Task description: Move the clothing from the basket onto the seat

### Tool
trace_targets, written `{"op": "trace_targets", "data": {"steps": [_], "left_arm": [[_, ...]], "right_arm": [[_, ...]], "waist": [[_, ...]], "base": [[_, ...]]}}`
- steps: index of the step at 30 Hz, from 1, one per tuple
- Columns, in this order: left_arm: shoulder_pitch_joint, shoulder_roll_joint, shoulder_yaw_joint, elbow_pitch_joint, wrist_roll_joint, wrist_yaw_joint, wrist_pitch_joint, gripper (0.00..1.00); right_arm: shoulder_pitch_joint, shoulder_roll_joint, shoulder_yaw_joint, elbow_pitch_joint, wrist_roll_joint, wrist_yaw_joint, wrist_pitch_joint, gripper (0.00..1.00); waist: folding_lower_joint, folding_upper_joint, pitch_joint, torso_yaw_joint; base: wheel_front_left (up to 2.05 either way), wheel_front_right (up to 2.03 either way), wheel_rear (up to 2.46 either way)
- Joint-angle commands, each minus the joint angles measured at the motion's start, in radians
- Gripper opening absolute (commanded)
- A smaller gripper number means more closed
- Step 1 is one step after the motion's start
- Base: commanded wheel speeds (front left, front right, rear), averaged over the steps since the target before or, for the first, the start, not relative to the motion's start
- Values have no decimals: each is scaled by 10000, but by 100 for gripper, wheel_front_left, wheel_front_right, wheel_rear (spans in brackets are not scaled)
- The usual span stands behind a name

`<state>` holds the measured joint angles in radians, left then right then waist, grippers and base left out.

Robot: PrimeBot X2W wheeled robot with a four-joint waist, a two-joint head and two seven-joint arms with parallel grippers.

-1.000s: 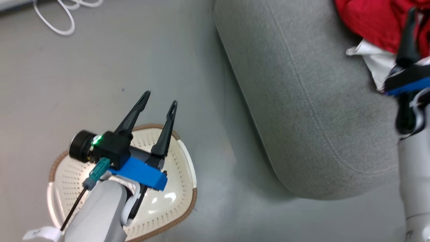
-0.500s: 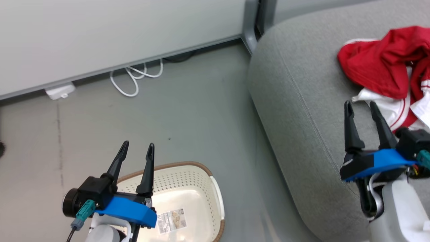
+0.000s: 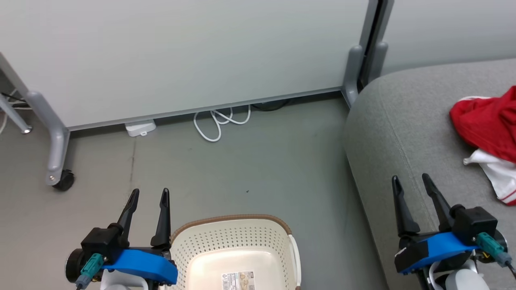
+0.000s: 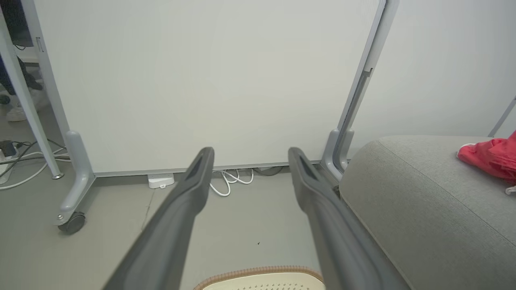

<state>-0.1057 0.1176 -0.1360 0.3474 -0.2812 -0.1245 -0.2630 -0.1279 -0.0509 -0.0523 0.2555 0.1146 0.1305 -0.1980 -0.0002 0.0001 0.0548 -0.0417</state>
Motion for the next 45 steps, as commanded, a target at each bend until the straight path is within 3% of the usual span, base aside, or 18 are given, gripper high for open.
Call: {"op": "trace_targets", "data": {"steps": [1,15,37,38,45], "left_arm": [[65,-14,122,76,40,-65,-26,100],[166,-43,775,811,3,-81,-27,100],[198,28,443,1082,-185,-64,-26,100],[168,-12,470,1074,-163,-44,2,0],[669,-183,460,1588,-249,-44,96,0]], "right_arm": [[246,4,92,-86,73,5,35,100],[848,5,420,-258,452,5,90,100],[910,6,265,-257,672,5,107,100],[755,2,273,-215,620,0,108,0],[941,19,275,397,706,0,142,0]], "waist": [[2,-1,-188,222],[2,-1,-520,586],[2,-1,-529,565],[3,-1,-529,565],[3,-1,-532,563]], "base": [[0,0,0],[0,0,0],[0,0,0],[0,0,0],[0,0,0]]}}
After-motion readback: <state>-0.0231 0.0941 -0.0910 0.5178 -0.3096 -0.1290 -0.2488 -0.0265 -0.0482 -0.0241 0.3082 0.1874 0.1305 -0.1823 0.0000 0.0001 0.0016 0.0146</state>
